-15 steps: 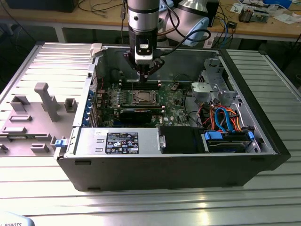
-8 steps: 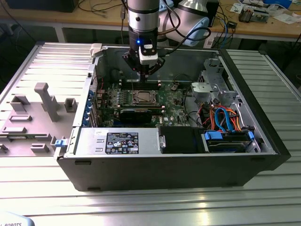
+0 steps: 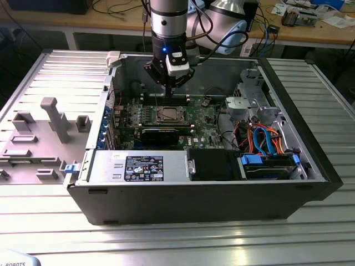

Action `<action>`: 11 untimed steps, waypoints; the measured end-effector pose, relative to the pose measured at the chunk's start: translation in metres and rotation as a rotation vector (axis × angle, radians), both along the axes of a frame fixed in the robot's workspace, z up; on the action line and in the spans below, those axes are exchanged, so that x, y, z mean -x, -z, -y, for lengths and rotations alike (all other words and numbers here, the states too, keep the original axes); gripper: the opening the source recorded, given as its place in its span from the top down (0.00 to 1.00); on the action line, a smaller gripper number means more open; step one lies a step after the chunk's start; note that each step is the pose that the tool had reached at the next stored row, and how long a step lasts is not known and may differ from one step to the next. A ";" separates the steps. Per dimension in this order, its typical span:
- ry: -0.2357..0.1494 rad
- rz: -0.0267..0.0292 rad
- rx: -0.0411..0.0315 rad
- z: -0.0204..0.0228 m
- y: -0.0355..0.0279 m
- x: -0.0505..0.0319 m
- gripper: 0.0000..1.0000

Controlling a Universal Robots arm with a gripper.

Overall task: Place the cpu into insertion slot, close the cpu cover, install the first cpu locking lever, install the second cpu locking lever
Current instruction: 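Install the first cpu locking lever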

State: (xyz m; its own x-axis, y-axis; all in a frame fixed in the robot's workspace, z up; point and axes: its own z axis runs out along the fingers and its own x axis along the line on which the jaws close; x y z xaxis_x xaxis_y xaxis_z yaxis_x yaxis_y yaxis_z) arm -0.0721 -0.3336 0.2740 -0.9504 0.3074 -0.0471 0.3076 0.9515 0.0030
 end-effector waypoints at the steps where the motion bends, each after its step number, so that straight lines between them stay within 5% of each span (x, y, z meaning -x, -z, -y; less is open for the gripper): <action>1: 0.000 0.0000 0.0000 0.0000 0.0000 0.0000 0.89; 11: -0.022 0.0002 -0.0002 0.0000 0.0001 0.0000 0.89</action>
